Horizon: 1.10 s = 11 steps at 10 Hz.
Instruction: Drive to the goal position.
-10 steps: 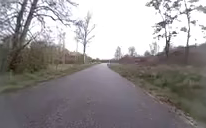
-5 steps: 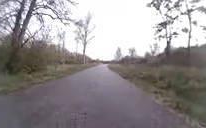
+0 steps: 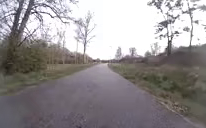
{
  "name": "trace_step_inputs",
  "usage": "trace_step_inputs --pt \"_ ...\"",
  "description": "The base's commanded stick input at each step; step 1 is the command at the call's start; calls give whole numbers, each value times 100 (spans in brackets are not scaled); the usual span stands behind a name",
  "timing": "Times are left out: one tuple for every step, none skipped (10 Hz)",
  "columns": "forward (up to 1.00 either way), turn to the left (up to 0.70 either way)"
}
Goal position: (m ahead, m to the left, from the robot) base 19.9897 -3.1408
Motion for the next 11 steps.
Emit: trace_step_inputs --pt "70 0" --pt "70 0" --pt "70 0" --pt "70 0" --pt "70 0" --pt "70 0" --pt "70 0" --pt "70 0" --pt "70 0" --pt "70 0" --pt "70 0"
